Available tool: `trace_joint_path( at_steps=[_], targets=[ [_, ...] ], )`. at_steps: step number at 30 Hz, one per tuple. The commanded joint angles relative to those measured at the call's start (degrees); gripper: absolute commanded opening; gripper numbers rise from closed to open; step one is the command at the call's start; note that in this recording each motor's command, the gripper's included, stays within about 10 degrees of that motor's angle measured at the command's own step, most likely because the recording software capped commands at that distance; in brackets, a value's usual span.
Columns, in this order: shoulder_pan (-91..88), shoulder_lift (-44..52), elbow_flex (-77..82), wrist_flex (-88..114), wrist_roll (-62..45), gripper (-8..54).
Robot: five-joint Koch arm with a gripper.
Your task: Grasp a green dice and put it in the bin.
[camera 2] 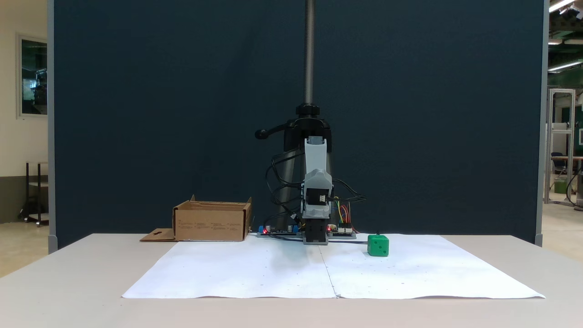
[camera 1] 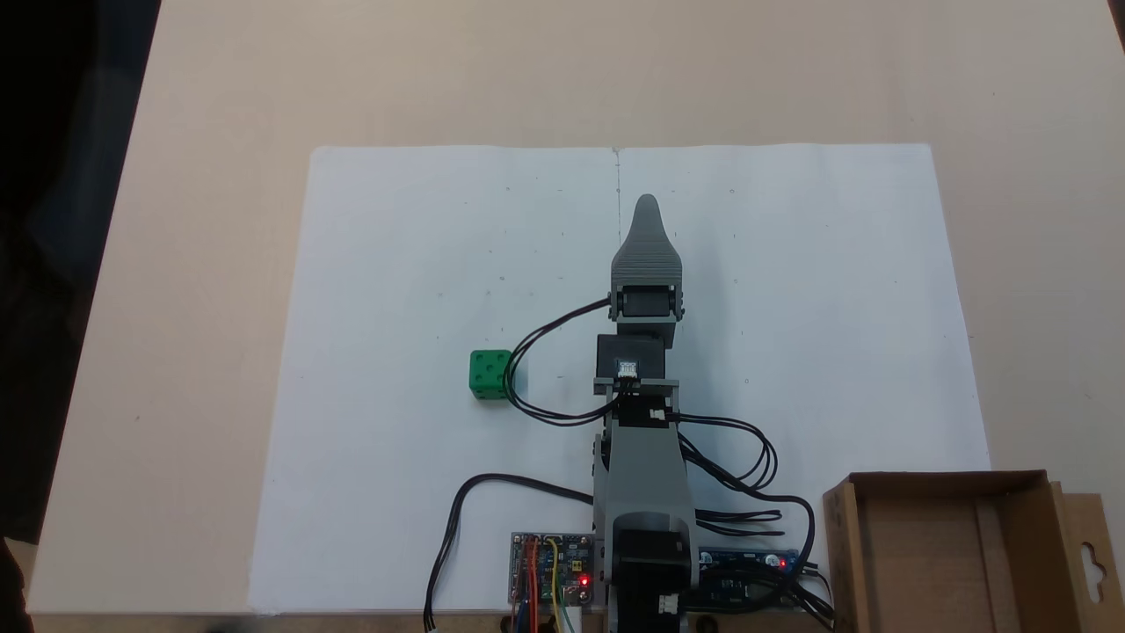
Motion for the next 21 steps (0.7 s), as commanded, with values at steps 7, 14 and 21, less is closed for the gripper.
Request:
trace_joint_path(
  at_steps=[7, 14, 21],
  targets=[
    [0.62, 6.24, 4.13, -1.05, -4.22, 45.7],
    [0.18, 6.5, 4.13, -6.06, -4.22, 45.3],
    [1.14, 6.33, 4.13, -2.99, -4.57, 44.5]
  ],
)
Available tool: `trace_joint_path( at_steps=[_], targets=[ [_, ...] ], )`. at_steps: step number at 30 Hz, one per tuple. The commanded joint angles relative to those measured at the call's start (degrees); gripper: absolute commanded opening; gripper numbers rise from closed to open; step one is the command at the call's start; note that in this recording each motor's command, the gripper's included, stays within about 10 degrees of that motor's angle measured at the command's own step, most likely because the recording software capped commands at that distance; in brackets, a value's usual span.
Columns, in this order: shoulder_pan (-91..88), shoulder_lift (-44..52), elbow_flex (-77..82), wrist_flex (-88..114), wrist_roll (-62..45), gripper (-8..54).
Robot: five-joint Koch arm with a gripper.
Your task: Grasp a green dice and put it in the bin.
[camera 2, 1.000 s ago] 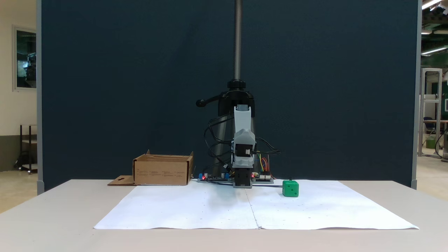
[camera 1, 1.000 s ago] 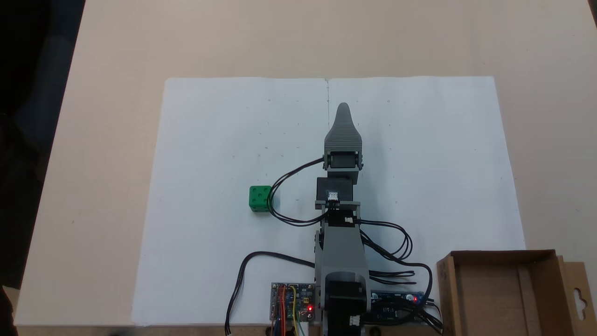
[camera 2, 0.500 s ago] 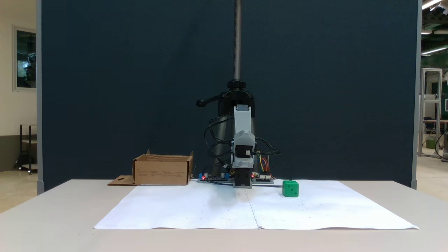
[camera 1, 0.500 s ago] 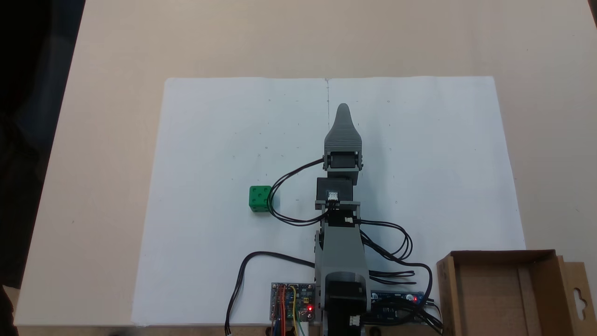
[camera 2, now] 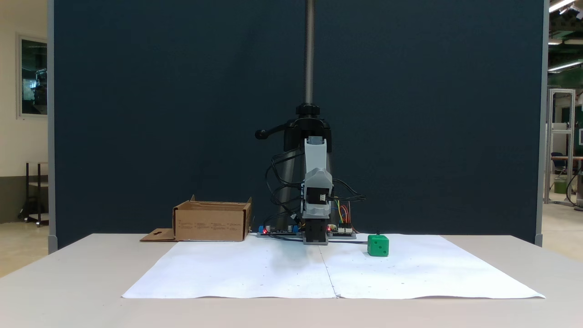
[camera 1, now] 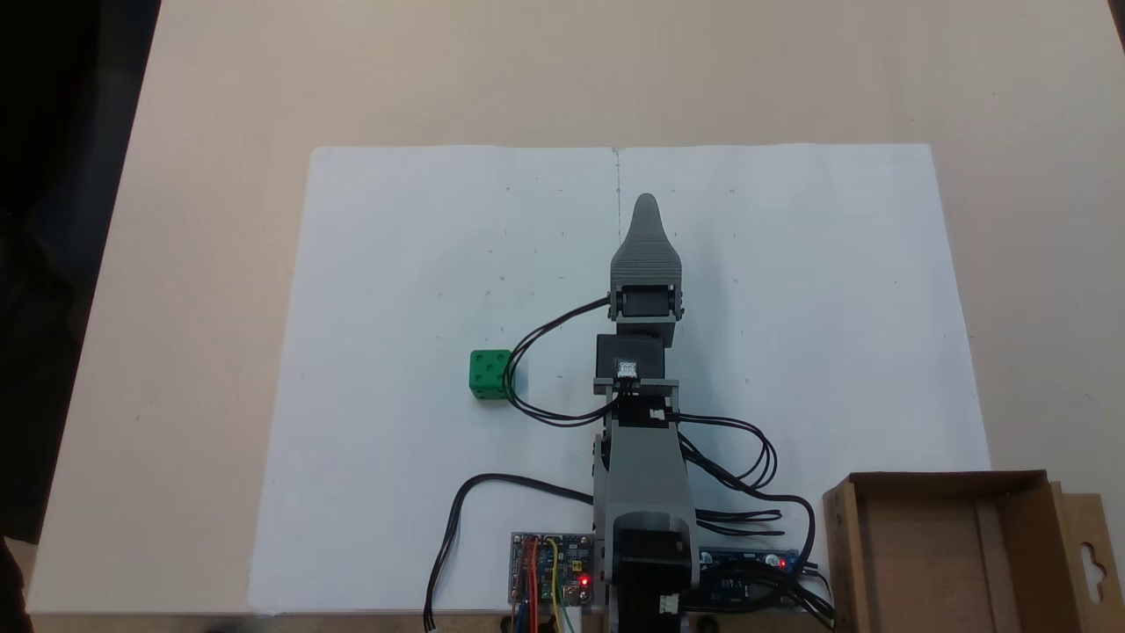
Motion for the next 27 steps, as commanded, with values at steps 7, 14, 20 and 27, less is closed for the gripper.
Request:
trace_joint_path(
  at_steps=[7, 14, 20, 27],
  targets=[
    [-1.49, 6.24, -1.93, 10.55, -4.66, 40.5],
    [-5.1, 5.63, -26.37, 38.48, -4.04, 40.5],
    [-10.55, -1.85, -38.32, 61.42, 2.2, 40.4],
    [-12.22, -8.53, -52.38, 88.75, 12.66, 40.8]
  ],
)
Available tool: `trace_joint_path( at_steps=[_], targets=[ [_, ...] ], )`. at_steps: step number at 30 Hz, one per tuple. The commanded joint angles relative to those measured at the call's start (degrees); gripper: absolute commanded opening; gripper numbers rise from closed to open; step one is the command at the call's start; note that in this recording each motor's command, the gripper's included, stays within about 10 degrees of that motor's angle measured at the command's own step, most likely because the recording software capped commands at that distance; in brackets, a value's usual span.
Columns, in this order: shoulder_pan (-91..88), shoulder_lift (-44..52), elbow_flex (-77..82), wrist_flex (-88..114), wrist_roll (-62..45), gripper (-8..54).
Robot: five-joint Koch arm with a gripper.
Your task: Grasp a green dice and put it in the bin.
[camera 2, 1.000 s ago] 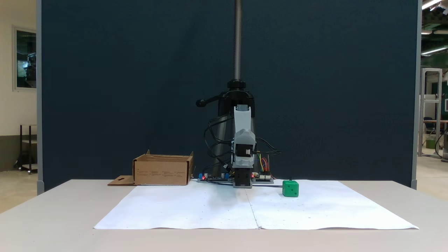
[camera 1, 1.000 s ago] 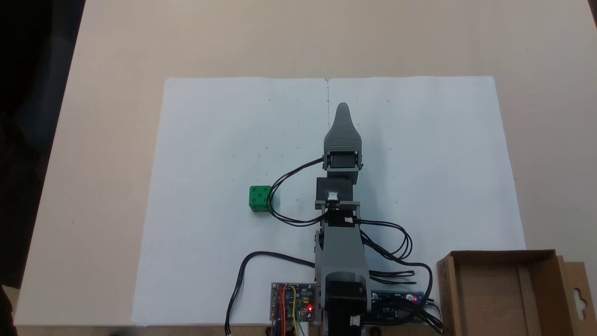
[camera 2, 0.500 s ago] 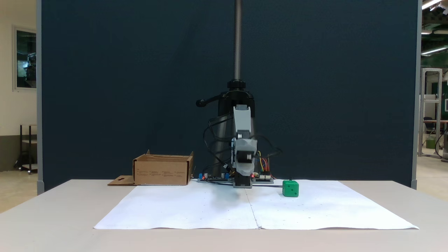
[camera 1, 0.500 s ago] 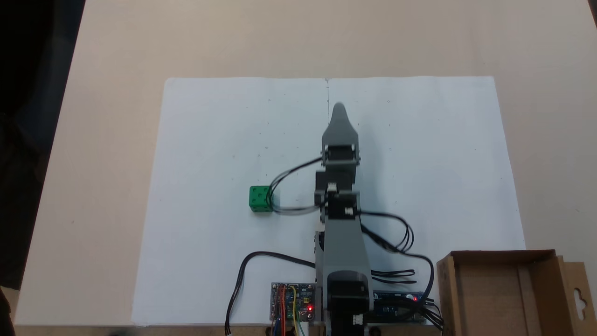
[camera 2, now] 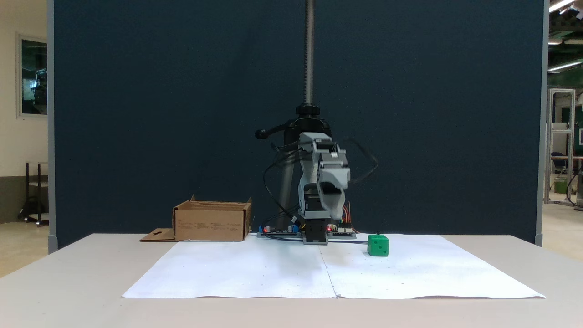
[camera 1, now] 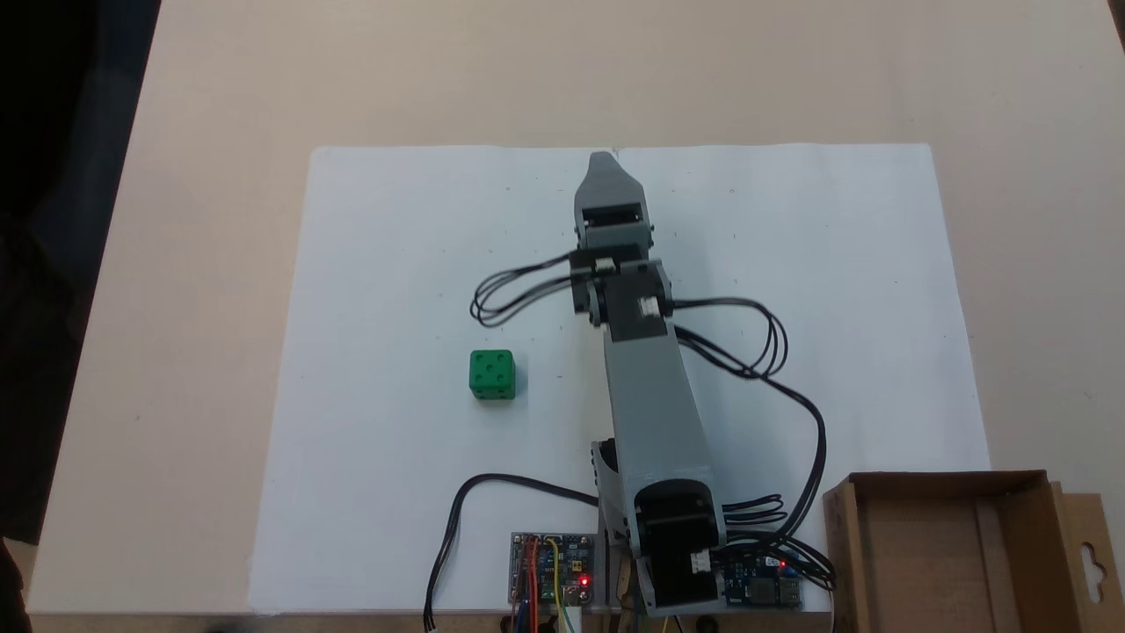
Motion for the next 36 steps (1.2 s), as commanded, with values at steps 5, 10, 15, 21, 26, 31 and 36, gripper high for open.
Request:
trace_joint_path(
  at_steps=[5, 10, 15, 21, 26, 31, 36],
  targets=[
    [-7.03, -1.41, -7.12, 21.16, 17.21, 40.8],
    [-14.94, -2.64, -10.28, 35.75, 27.14, 40.8],
    [-20.92, -4.66, -12.57, 47.37, 35.33, 40.8],
    [-28.21, -7.56, -13.62, 47.81, 42.8, 40.8],
    [-32.08, -13.54, -17.05, 47.29, 46.58, 40.8],
    [-39.11, -16.7, -18.72, 43.86, 51.06, 40.8],
    [-41.66, -17.49, -18.81, 40.52, 54.4, 40.7]
  ],
)
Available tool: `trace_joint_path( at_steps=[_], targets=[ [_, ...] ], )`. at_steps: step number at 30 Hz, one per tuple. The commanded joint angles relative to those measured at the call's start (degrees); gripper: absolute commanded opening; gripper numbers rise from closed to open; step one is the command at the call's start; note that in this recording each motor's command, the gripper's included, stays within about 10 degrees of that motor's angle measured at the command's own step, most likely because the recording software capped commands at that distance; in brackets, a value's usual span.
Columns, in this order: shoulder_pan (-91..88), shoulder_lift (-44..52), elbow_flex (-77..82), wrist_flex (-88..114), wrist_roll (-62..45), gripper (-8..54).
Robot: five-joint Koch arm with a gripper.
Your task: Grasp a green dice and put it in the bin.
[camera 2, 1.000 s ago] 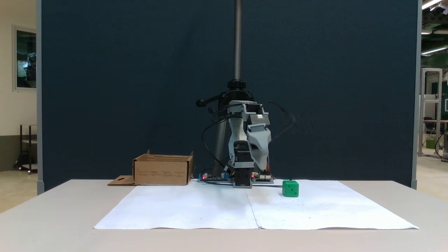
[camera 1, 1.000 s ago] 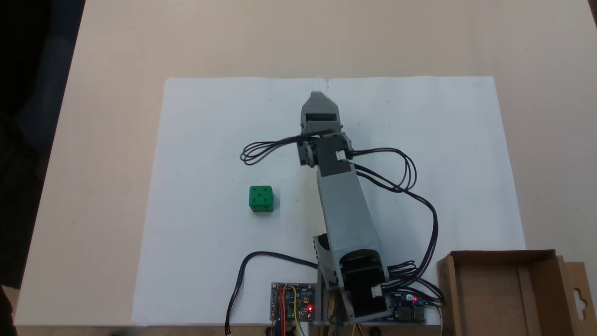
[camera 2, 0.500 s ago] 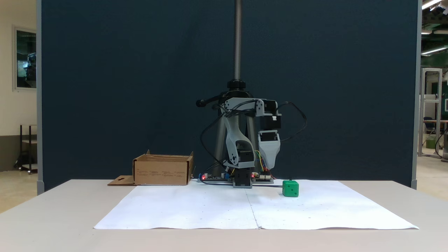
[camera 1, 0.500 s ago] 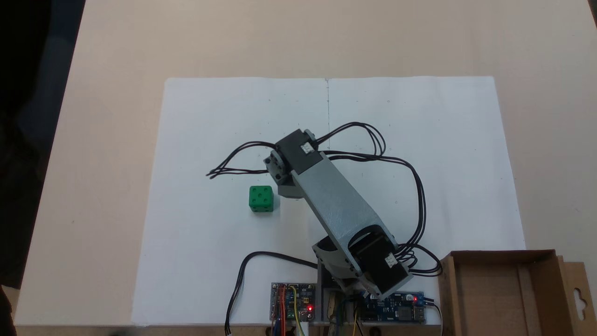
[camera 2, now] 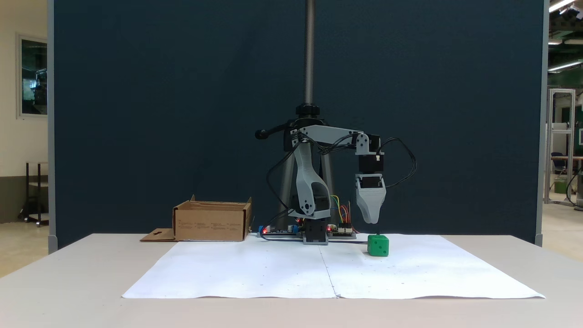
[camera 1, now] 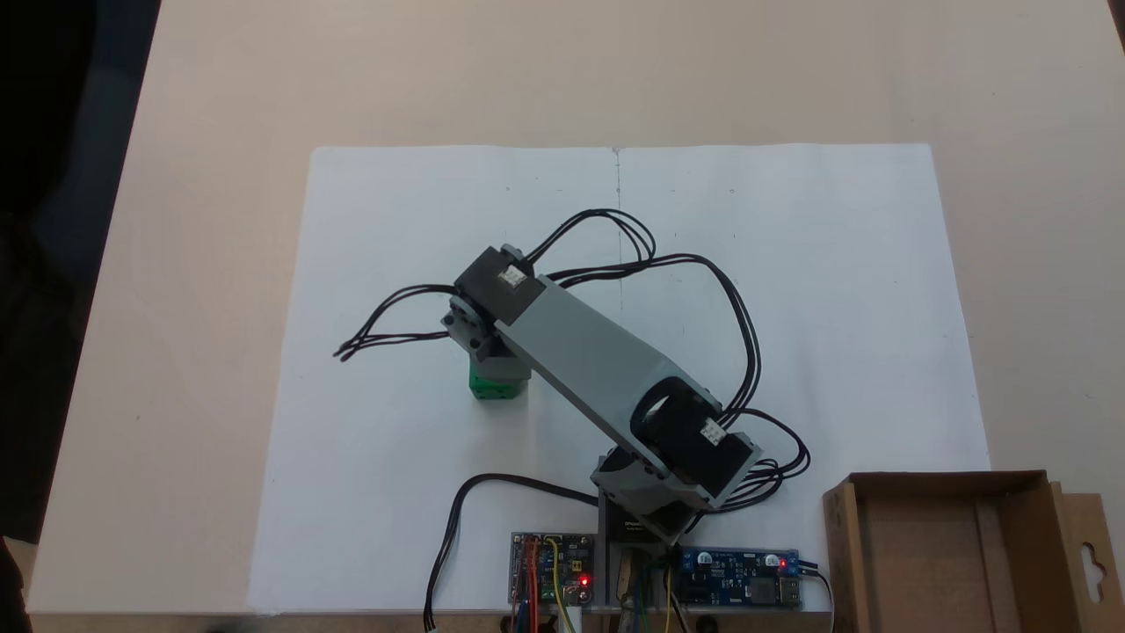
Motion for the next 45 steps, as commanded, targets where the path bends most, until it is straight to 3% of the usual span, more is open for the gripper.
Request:
trace_joint_path(
  at_steps=[1, 10, 28, 34, 45],
  targets=[
    [-0.88, 0.0, -2.81, -2.99, 6.42, 40.7],
    [-1.14, -1.76, -2.02, -4.75, 8.7, 40.9],
    [-2.64, 15.12, 10.55, -4.92, 8.7, 40.8],
    [-4.83, 13.36, 10.72, -8.0, 10.9, 40.8],
    [-10.37, 1.67, 10.72, -14.59, 13.54, 41.0]
  ],
)
